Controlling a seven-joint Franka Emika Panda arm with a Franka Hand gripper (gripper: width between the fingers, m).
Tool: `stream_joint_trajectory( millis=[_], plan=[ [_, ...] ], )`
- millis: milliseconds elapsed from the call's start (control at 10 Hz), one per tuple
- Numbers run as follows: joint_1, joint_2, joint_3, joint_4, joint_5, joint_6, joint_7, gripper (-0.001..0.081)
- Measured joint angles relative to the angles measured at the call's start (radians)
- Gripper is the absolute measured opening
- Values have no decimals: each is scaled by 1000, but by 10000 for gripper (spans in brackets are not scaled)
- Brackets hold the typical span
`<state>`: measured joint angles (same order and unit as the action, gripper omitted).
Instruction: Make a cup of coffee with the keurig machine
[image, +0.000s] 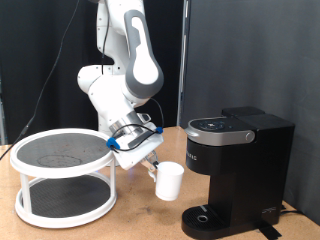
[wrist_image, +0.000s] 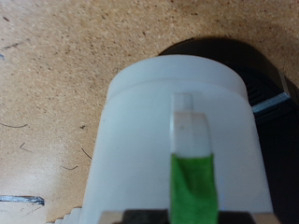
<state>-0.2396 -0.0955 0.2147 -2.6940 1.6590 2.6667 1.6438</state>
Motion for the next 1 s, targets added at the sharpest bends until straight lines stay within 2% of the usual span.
stream_joint_trajectory(
  millis=[500, 800, 1000],
  plan=[
    [18, 109, 71, 88, 208, 94, -125, 7],
    [20, 168, 94, 137, 290, 103, -200, 7],
    [24, 188, 111, 148, 324, 103, -236, 7]
  ],
)
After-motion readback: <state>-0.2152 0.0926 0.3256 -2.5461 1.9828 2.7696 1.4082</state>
